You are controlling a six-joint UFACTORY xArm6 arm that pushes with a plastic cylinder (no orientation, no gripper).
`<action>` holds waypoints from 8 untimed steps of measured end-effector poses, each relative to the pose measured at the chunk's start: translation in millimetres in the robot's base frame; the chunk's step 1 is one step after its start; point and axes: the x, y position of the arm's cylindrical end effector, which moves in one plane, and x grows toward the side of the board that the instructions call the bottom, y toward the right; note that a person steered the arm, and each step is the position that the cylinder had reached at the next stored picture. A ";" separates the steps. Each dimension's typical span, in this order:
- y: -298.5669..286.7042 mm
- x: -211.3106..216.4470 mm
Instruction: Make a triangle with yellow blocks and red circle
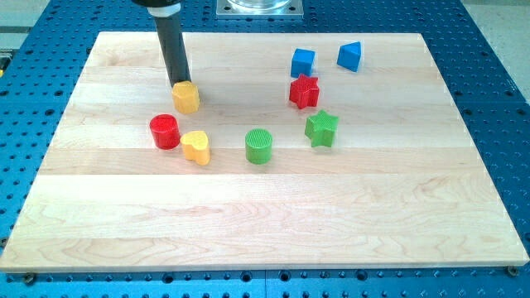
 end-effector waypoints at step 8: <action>24.7 13.0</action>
